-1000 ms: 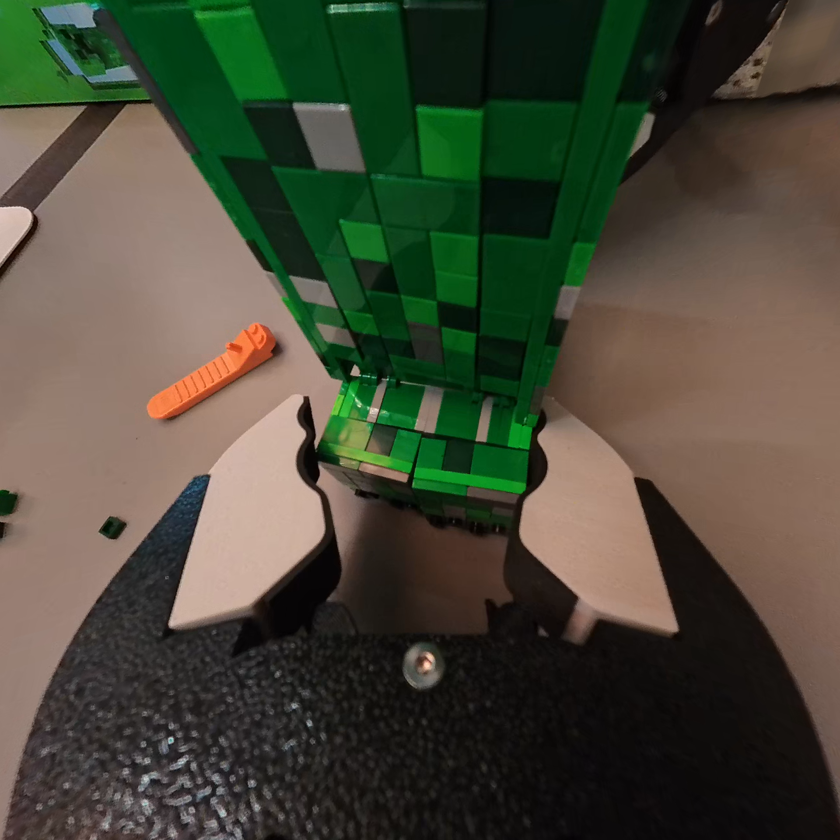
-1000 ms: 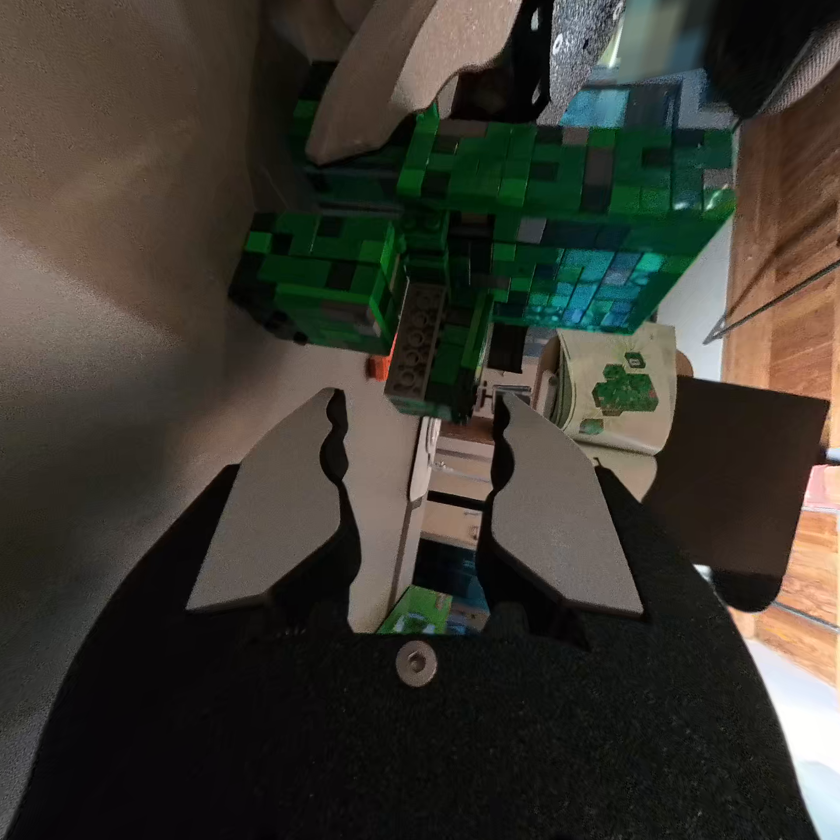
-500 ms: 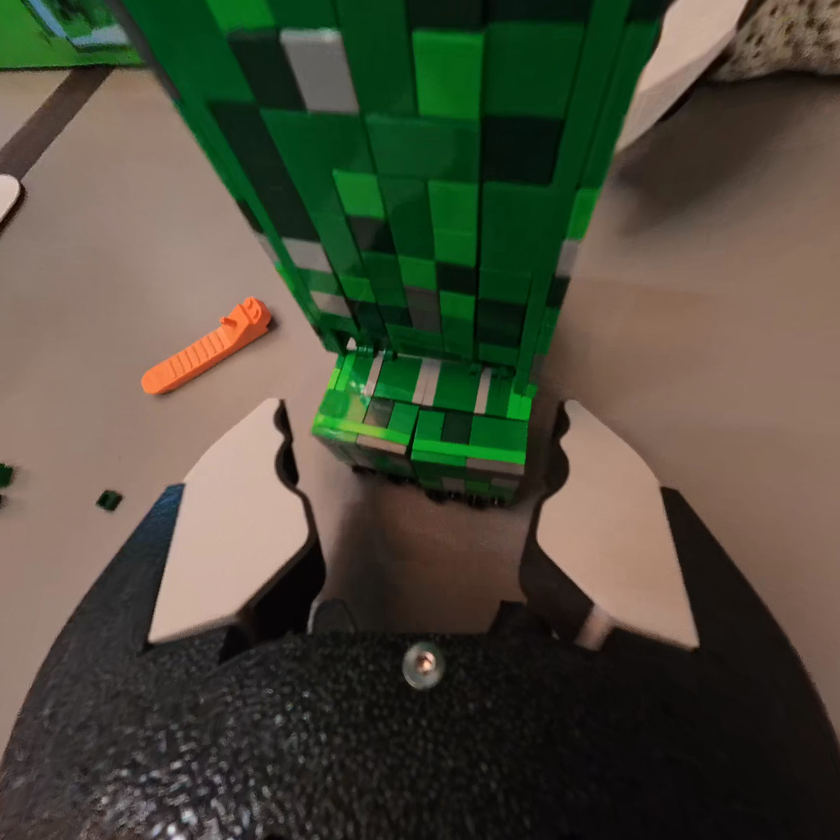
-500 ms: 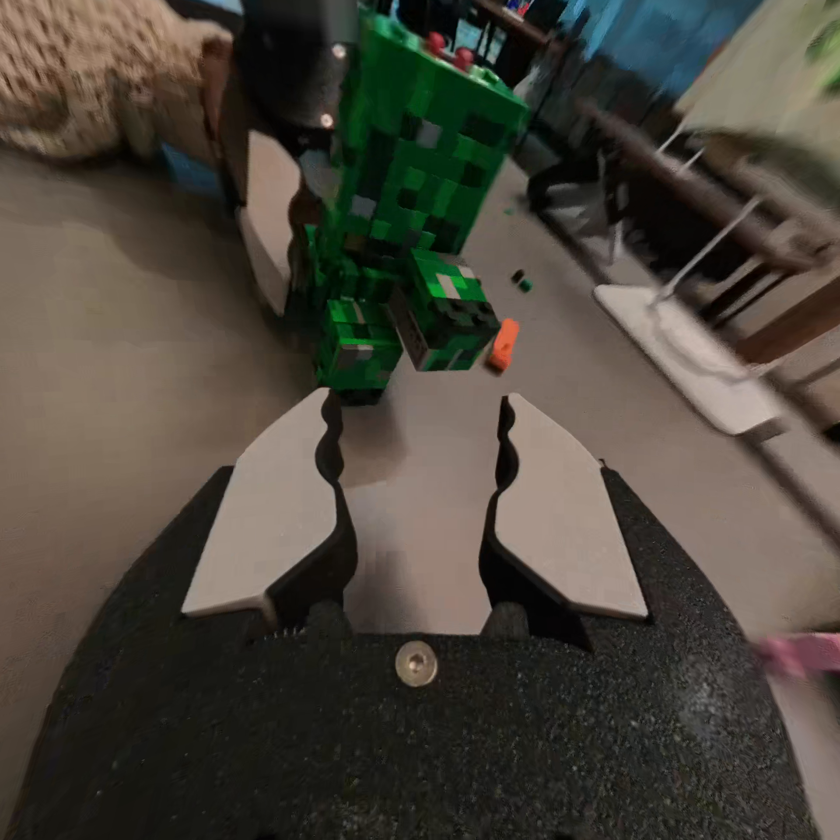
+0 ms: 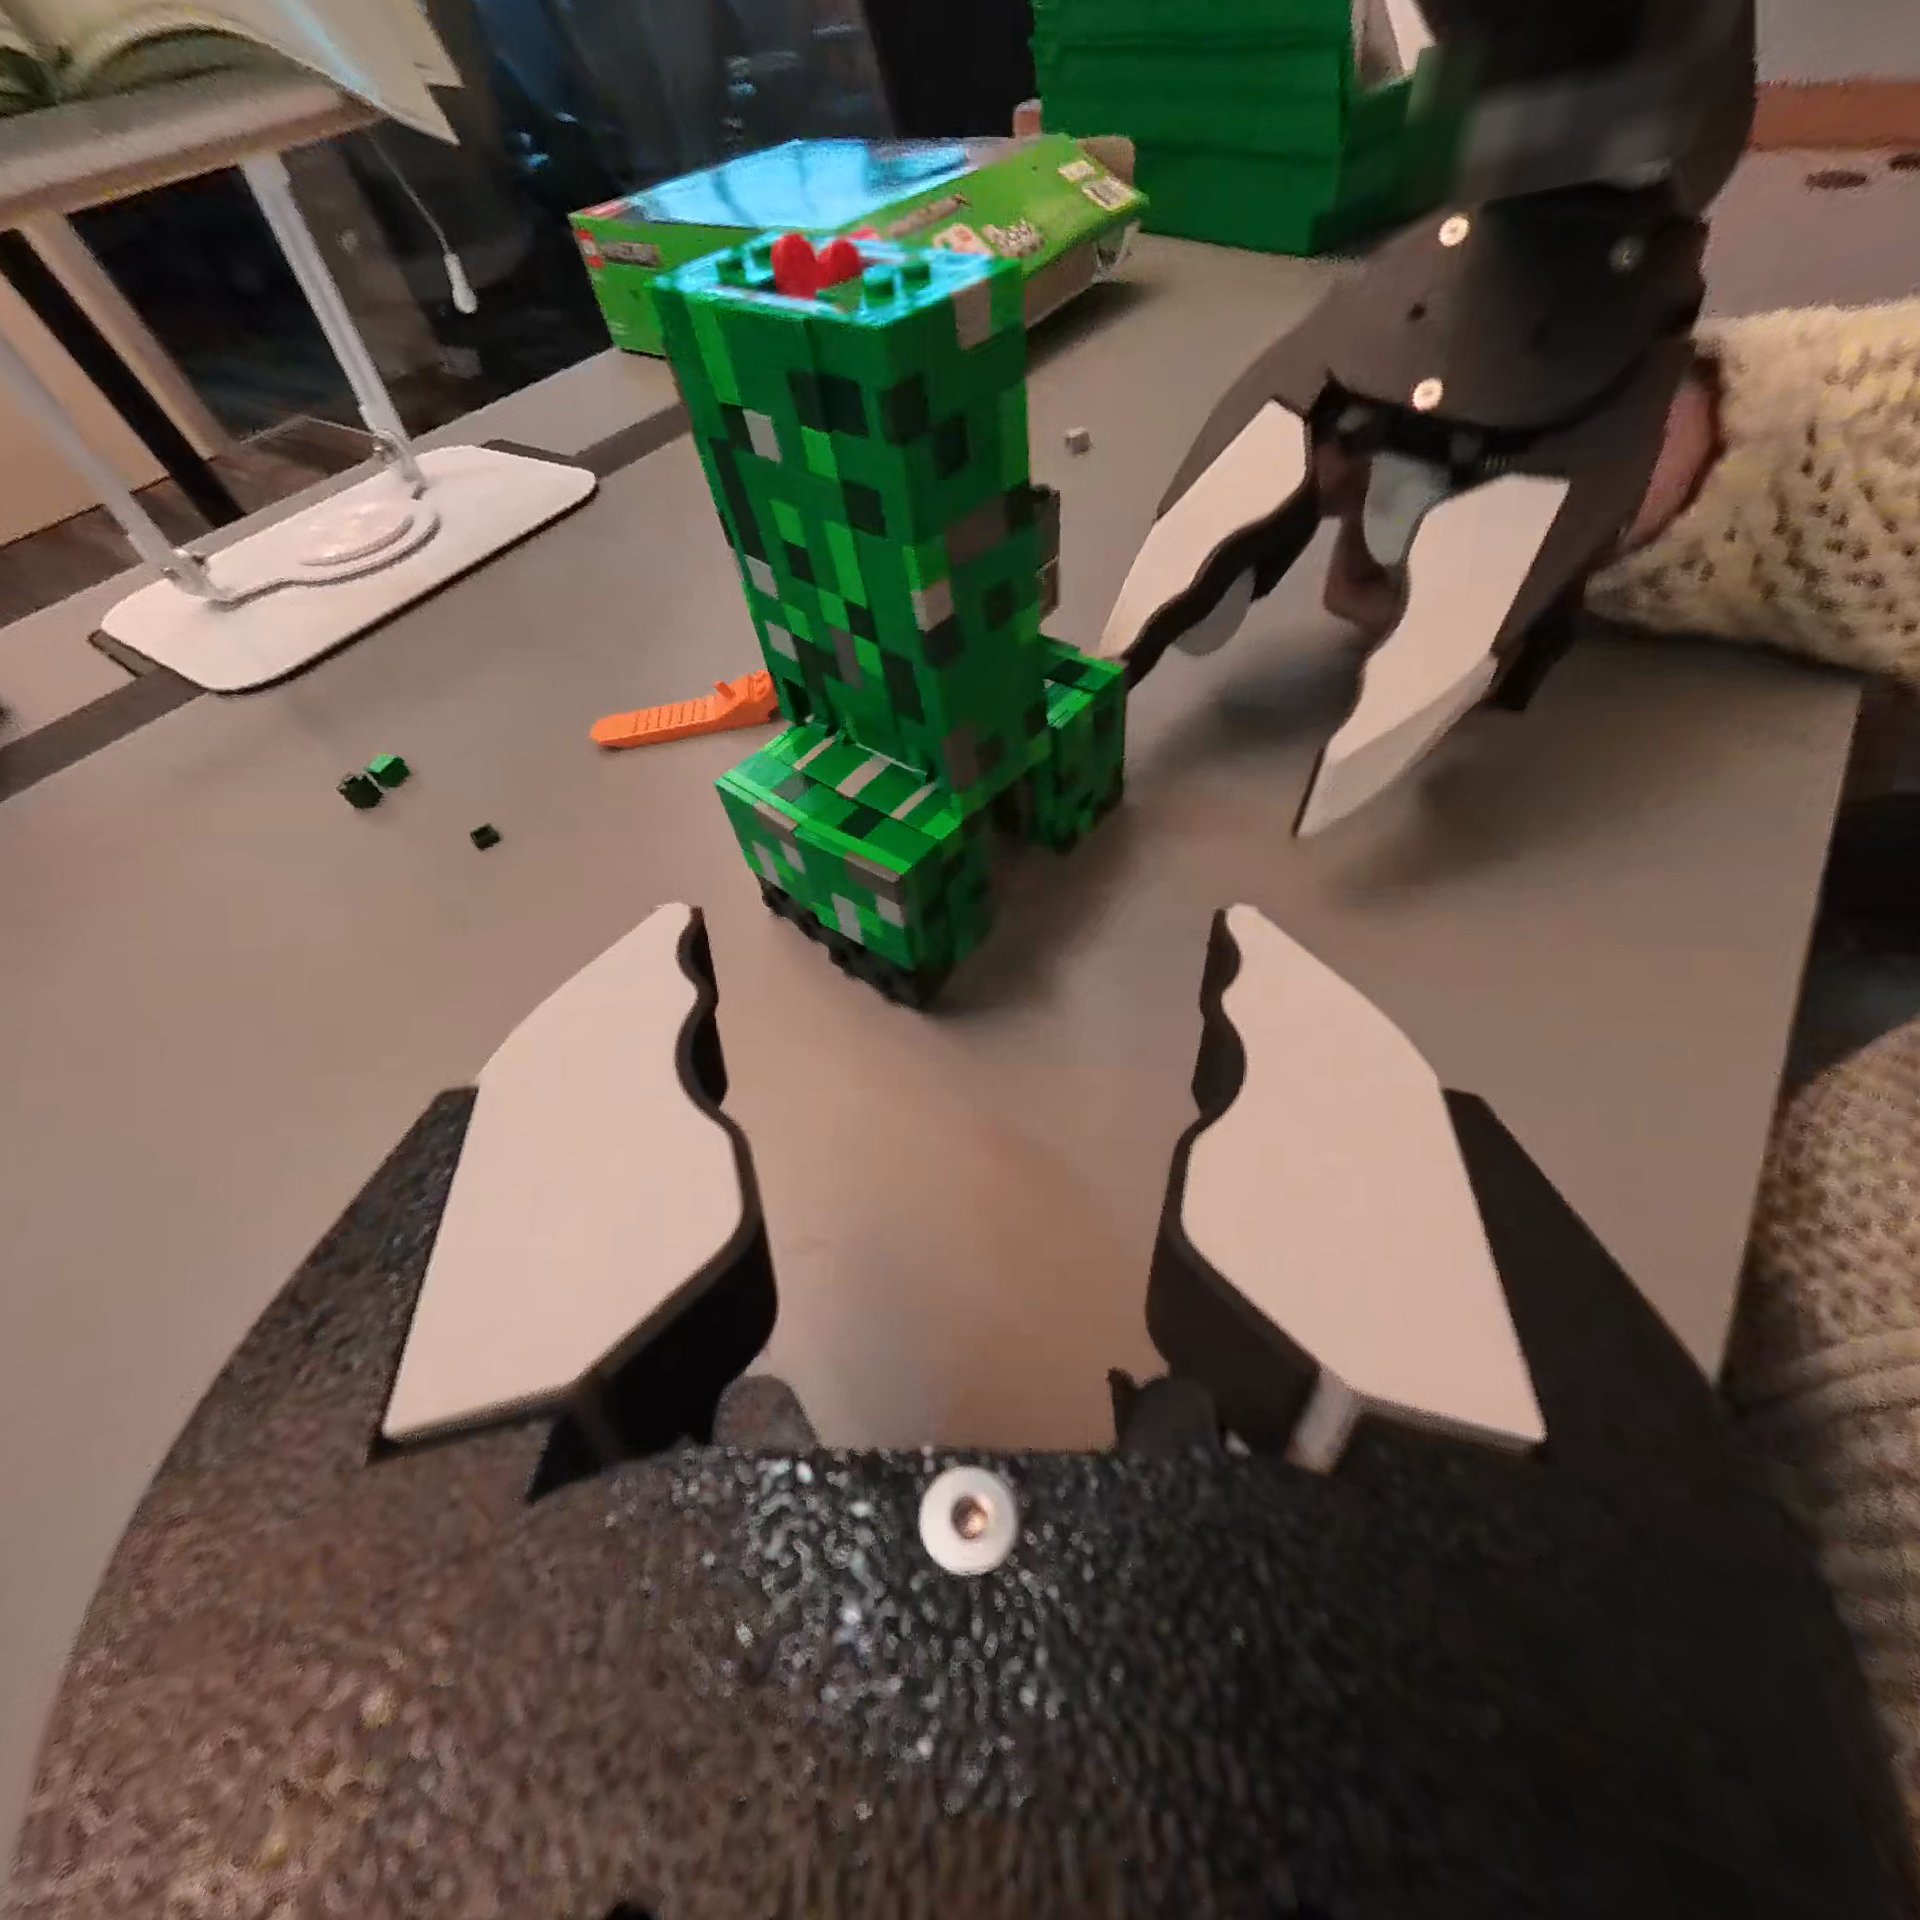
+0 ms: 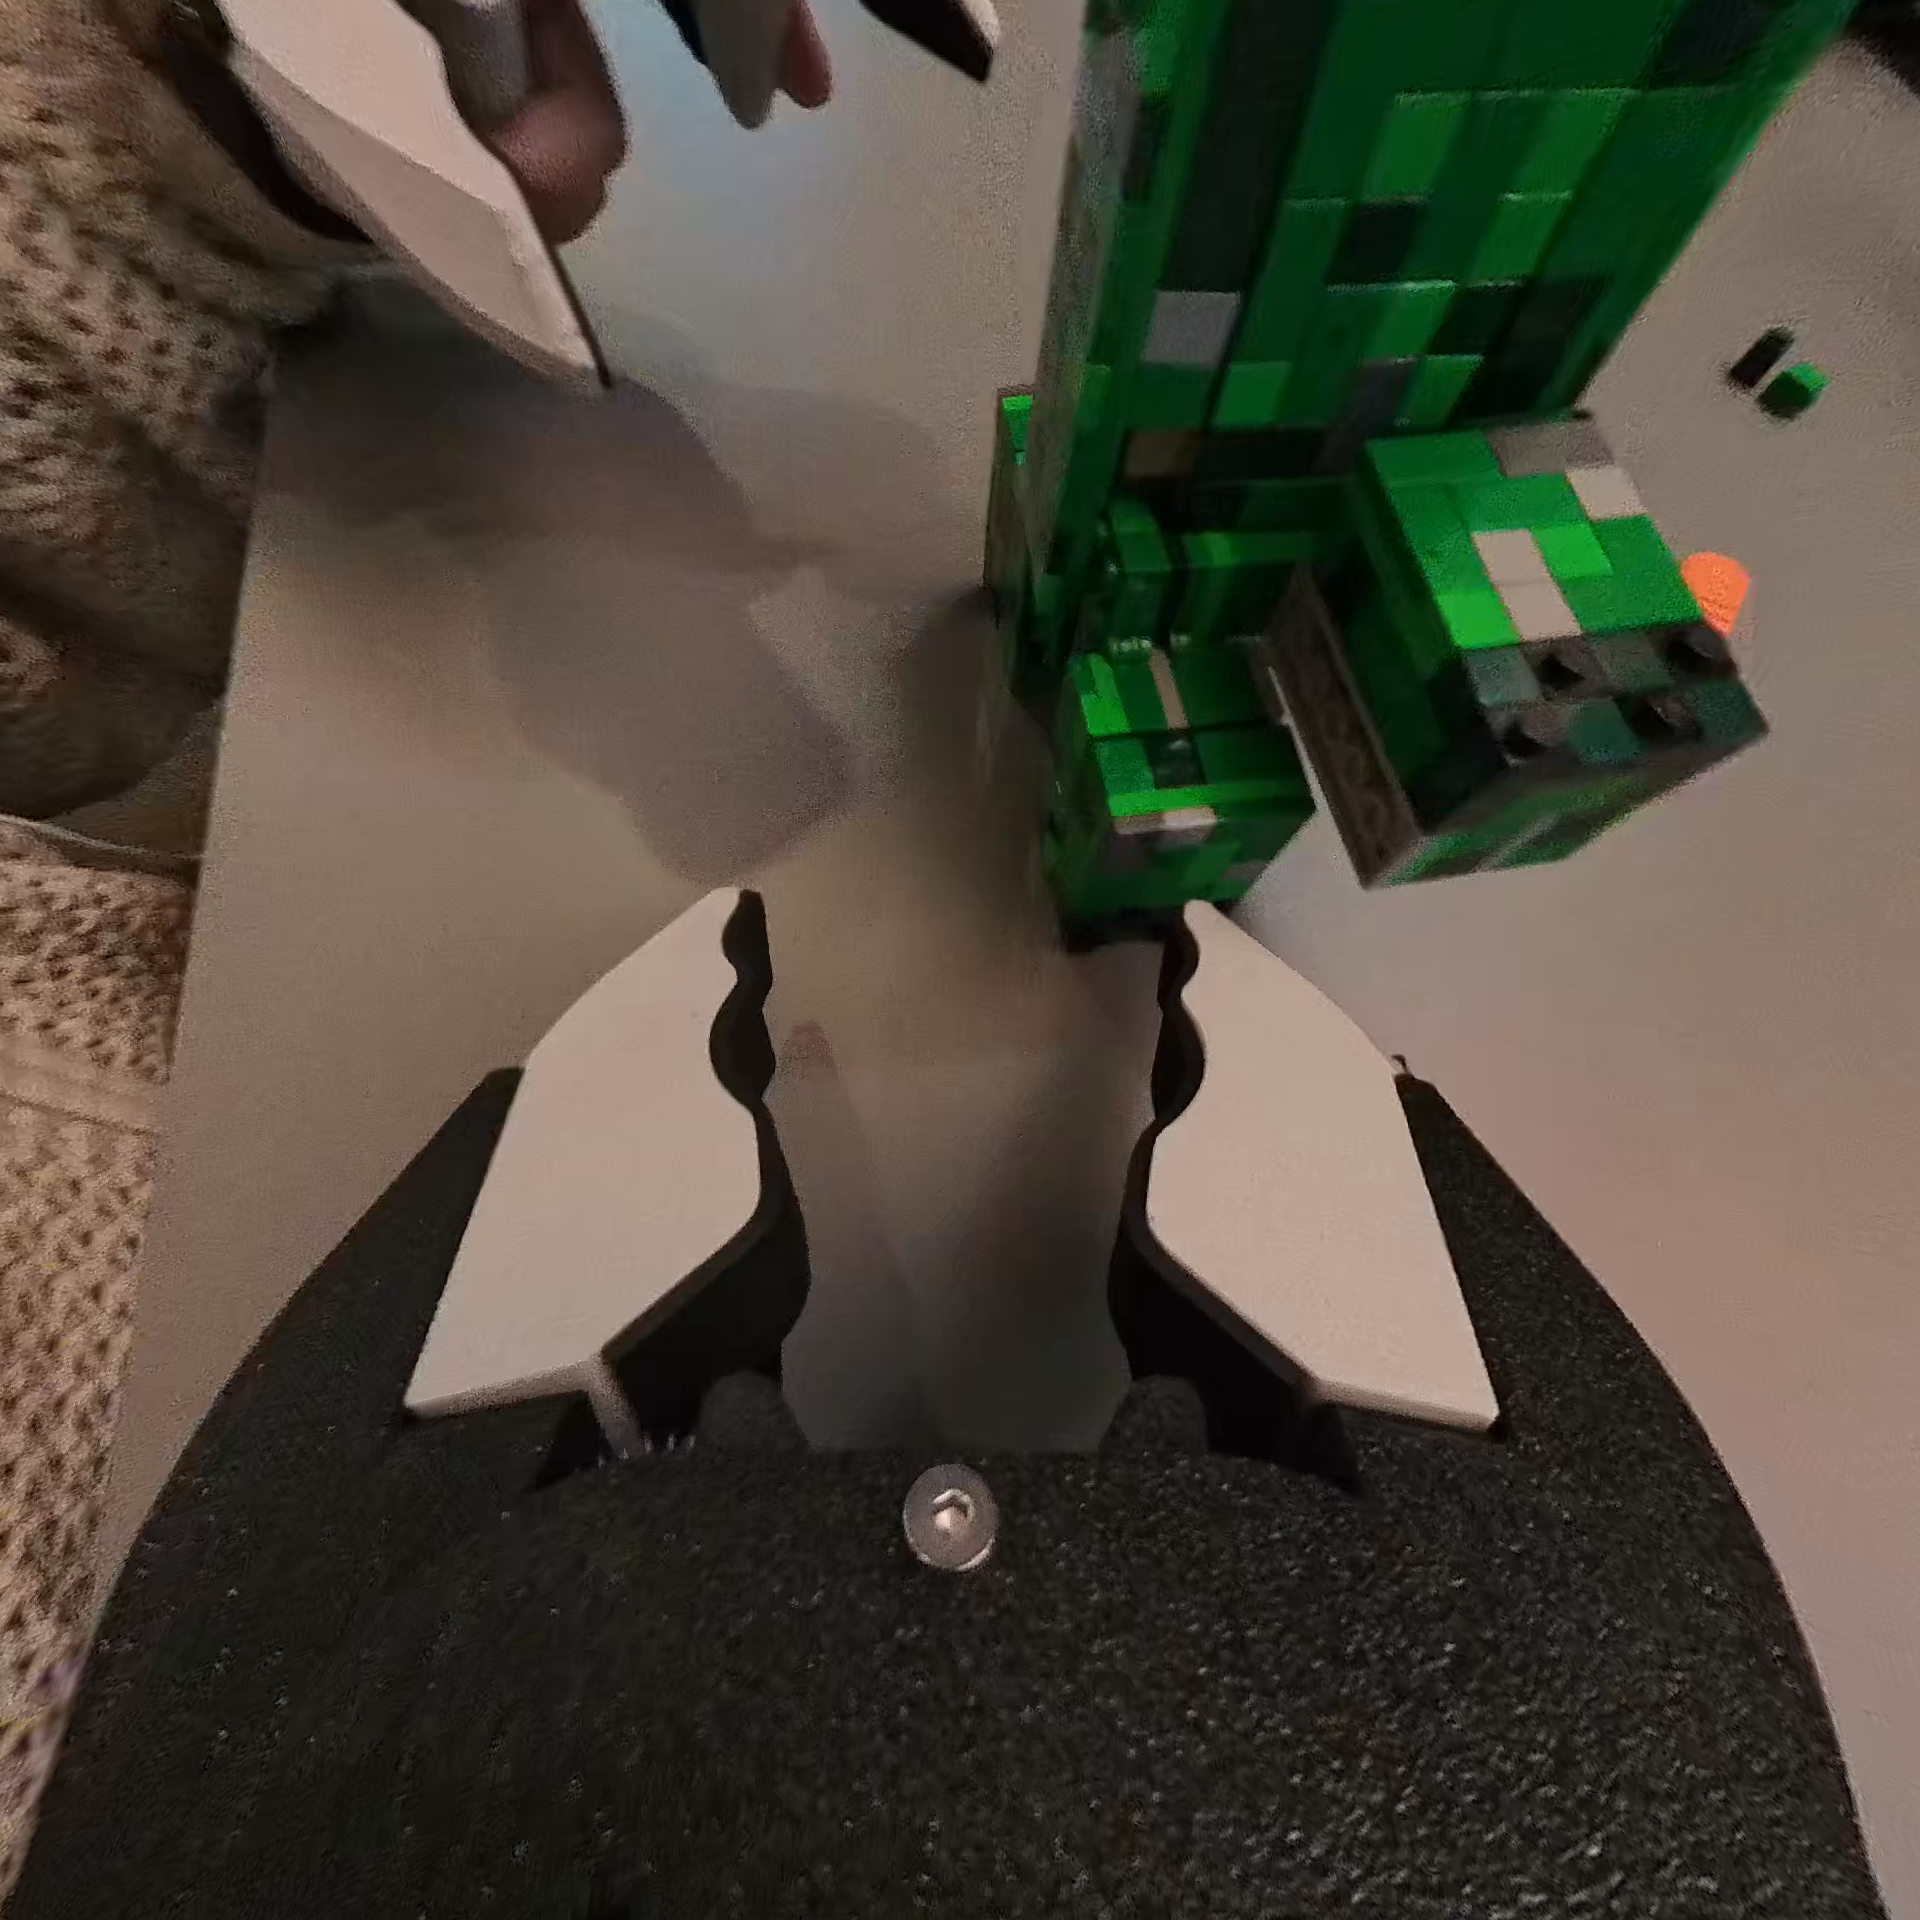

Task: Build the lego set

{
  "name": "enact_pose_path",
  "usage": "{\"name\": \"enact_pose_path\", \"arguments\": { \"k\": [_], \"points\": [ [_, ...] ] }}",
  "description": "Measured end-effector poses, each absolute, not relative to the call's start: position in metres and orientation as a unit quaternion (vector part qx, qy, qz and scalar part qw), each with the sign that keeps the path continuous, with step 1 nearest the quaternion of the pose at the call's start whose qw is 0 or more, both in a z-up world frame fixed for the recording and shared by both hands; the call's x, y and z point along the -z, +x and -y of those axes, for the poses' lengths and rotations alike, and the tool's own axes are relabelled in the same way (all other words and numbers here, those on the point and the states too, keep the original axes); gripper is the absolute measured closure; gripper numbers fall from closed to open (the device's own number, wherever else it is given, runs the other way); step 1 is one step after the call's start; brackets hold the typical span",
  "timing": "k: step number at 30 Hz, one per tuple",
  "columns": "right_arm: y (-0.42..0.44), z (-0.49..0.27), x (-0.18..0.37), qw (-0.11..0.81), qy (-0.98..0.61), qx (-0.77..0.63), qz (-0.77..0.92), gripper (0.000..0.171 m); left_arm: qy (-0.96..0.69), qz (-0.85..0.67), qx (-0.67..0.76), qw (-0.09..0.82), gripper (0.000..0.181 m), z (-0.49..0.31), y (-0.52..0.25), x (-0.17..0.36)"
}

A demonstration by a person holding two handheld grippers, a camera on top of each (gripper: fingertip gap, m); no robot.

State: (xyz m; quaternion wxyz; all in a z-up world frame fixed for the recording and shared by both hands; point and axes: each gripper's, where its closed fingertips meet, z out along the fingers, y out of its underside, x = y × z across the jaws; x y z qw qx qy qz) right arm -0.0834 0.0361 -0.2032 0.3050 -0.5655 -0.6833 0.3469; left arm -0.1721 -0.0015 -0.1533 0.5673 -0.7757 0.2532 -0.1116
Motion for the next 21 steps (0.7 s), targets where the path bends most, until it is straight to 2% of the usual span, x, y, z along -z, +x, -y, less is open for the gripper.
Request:
{"name": "enact_pose_path", "arguments": {
  "k": [4,10,13,17,21],
  "points": [
    [-0.096,-0.027,0.208,0.341,-0.565,-0.294,0.691,0.098,-0.785,-0.191,0.104,0.580,0.097,0.008,-0.170,0.154],
    [-0.104,0.018,0.192,0.325,-0.494,-0.354,0.725,0.095,-0.811,-0.153,0.117,0.552,0.114,0.005,-0.154,0.174],
    [-0.088,0.015,0.170,0.353,-0.465,-0.375,0.720,0.101,-0.809,-0.143,0.068,0.566,0.102,-0.003,-0.150,0.170],
    [-0.069,-0.016,0.156,0.400,-0.456,-0.363,0.708,0.107,-0.804,-0.125,-0.028,0.581,0.073,-0.024,-0.155,0.162],
    [-0.067,-0.036,0.145,0.437,-0.430,-0.355,0.706,0.106,-0.809,-0.123,-0.112,0.563,0.061,-0.044,-0.165,0.166]
  ]
}}
